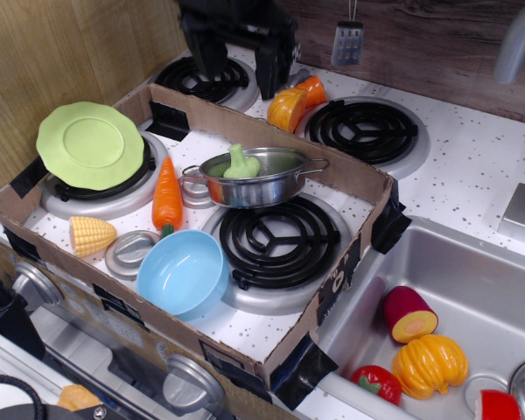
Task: Put broccoli in pot
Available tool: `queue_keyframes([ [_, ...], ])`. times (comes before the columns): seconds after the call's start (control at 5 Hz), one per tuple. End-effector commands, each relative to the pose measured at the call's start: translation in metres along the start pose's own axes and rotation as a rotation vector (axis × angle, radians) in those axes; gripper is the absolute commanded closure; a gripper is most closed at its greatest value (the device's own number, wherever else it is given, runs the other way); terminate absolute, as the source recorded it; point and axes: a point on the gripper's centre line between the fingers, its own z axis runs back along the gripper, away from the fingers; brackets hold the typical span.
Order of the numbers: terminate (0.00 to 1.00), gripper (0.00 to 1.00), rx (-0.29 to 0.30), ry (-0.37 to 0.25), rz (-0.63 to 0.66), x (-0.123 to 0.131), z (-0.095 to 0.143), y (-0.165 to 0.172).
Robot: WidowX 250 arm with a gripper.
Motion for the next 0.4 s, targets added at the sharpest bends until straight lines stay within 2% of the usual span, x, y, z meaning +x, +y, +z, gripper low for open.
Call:
queue_keyframes([
  [0.0,0.0,0.0,0.012,-0.037,-0.003,0.0063,0.019,0.0016],
  [0.2,1.0,0.0,0.012,-0.037,-0.003,0.0063,0.019,0.0016],
])
